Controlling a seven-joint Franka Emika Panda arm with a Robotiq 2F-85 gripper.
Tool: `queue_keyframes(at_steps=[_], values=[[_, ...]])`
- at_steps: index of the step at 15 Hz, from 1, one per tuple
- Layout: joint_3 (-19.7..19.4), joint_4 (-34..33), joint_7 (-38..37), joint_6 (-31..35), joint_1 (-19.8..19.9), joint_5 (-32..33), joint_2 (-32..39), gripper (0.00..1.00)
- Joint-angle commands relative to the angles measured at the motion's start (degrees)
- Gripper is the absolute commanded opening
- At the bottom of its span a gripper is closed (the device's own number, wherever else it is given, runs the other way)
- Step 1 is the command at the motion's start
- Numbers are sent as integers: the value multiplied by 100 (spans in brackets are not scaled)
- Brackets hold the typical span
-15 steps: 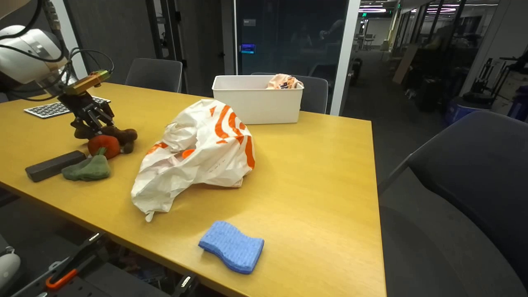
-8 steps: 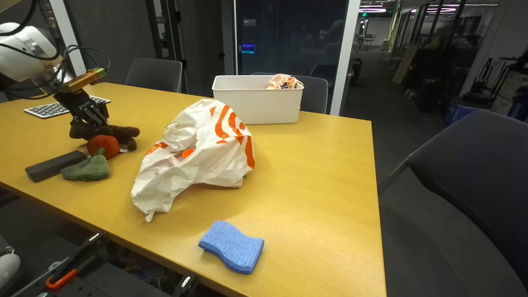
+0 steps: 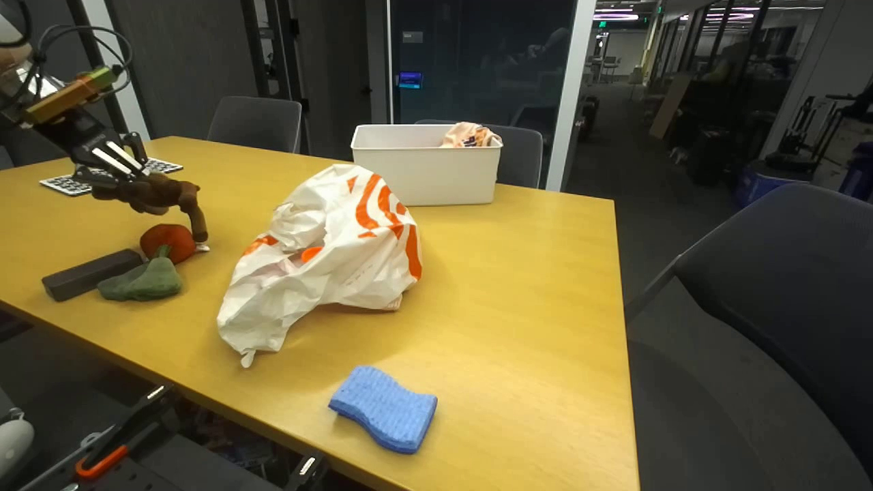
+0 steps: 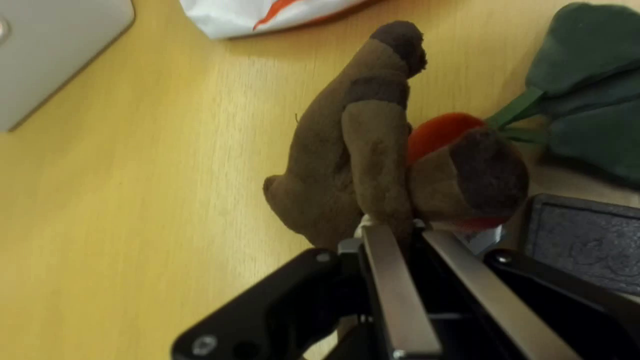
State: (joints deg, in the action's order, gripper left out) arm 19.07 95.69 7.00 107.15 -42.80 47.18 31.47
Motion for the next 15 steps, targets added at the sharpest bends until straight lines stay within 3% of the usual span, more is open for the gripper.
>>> queue_keyframes(at_steps=[1, 7, 12, 15], values=[[-74, 1165, -1013, -365, 28, -118, -1167, 3], [-74, 2661, -2338, -849, 595, -329, -2427, 3], [-119, 3009, -3325, -973, 1200, -683, -1853, 3], [-215, 3005, -3745, -912, 1440, -408, -1353, 3]])
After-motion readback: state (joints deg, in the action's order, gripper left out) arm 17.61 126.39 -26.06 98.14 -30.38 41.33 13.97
